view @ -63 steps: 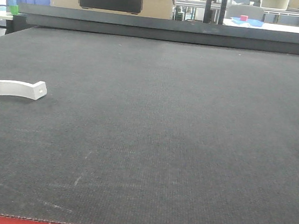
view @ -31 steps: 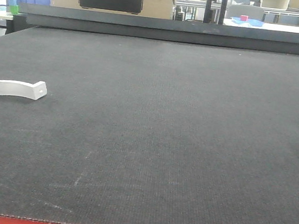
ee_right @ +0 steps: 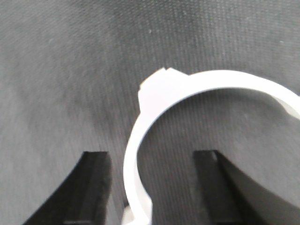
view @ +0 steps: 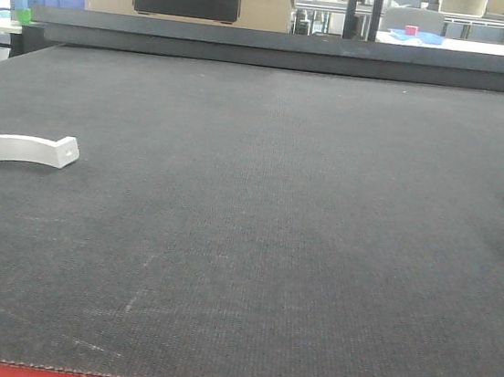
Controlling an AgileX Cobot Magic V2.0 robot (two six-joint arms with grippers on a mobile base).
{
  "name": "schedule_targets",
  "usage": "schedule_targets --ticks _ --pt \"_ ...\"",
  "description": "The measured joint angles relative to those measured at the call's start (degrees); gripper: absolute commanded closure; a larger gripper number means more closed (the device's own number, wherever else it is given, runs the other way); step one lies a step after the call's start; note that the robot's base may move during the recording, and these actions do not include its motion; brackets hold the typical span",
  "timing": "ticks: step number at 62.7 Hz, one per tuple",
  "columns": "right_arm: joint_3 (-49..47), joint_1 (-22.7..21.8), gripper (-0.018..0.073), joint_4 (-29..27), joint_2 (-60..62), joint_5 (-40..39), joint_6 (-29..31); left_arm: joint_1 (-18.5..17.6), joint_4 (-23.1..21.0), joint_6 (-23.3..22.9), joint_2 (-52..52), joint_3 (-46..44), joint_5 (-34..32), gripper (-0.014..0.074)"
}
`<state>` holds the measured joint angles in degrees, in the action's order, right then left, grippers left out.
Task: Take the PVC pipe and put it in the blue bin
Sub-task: 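Close left and right grippers on the ends of the white curved pipe pieces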
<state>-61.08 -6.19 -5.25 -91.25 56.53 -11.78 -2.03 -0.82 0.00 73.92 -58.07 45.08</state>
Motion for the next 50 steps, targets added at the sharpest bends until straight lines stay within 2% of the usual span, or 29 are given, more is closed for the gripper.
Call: schedule_targets --ticks 19,50 --pt "0.0 0.0 0.0273 -1.3 -2.9 -5.0 -1.2 0.0 0.0 0.0 0.1 0.0 0.7 0.0708" --pt "-0.5 0.0 0.0274 -1.4 -5.7 -4.0 -2.1 0.0 -2.2 0.0 0.1 0.0 0.8 0.0708"
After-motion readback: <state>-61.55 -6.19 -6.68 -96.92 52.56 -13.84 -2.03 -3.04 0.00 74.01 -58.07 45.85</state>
